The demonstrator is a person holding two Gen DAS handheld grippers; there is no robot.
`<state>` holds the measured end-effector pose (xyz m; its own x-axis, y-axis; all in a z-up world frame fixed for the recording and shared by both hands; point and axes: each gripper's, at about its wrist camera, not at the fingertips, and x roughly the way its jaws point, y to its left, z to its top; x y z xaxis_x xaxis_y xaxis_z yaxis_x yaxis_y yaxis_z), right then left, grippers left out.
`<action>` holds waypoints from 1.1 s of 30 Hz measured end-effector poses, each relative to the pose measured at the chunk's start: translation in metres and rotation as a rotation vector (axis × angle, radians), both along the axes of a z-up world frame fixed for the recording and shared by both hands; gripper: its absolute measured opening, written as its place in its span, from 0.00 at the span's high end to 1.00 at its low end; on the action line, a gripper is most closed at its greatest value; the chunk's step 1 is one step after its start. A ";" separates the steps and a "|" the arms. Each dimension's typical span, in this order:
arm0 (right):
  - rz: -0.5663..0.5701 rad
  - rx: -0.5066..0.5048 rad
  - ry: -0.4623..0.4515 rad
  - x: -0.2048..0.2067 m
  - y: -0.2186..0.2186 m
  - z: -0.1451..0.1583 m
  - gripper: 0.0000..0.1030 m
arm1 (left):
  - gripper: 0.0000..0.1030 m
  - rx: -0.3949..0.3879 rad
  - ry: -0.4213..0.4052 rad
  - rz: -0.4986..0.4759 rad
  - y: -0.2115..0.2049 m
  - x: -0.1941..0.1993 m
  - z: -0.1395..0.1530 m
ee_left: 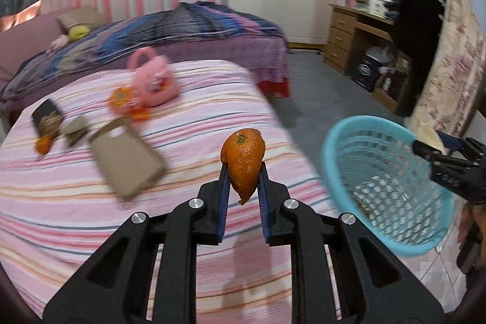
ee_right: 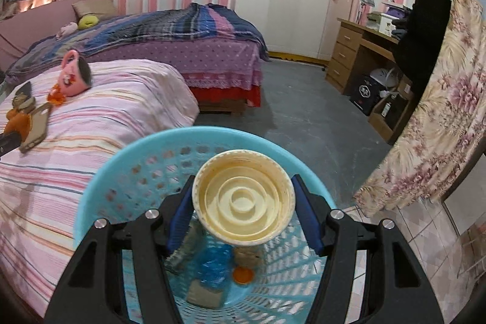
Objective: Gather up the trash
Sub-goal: 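Open the left tool over the basket while the right tool then releases the lid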
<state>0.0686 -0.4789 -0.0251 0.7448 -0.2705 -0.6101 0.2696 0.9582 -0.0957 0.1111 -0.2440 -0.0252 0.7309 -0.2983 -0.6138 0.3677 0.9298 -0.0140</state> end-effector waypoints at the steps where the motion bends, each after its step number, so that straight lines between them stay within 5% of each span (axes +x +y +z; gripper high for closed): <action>1: -0.009 0.011 0.002 0.000 -0.007 -0.001 0.40 | 0.84 0.008 0.000 -0.018 -0.013 0.000 -0.001; 10: -0.072 0.058 -0.007 -0.005 -0.042 -0.010 0.40 | 0.84 0.012 0.040 -0.122 -0.099 0.000 -0.017; 17: -0.105 0.081 -0.031 -0.010 -0.055 -0.010 0.40 | 0.78 0.015 0.089 -0.158 -0.126 0.003 -0.034; 22: -0.108 0.077 -0.030 -0.010 -0.055 -0.014 0.40 | 0.33 0.016 0.037 -0.140 -0.122 0.000 -0.028; 28: -0.099 0.062 -0.033 -0.011 -0.048 -0.013 0.40 | 0.15 -0.002 -0.047 -0.086 -0.103 0.000 -0.011; 33: -0.102 0.068 -0.035 -0.010 -0.043 -0.012 0.40 | 0.13 -0.043 -0.049 -0.033 -0.076 0.007 -0.002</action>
<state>0.0587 -0.5218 -0.0368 0.7366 -0.3048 -0.6038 0.3679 0.9296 -0.0204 0.1177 -0.3202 -0.0272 0.7490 -0.3483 -0.5636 0.3996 0.9160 -0.0350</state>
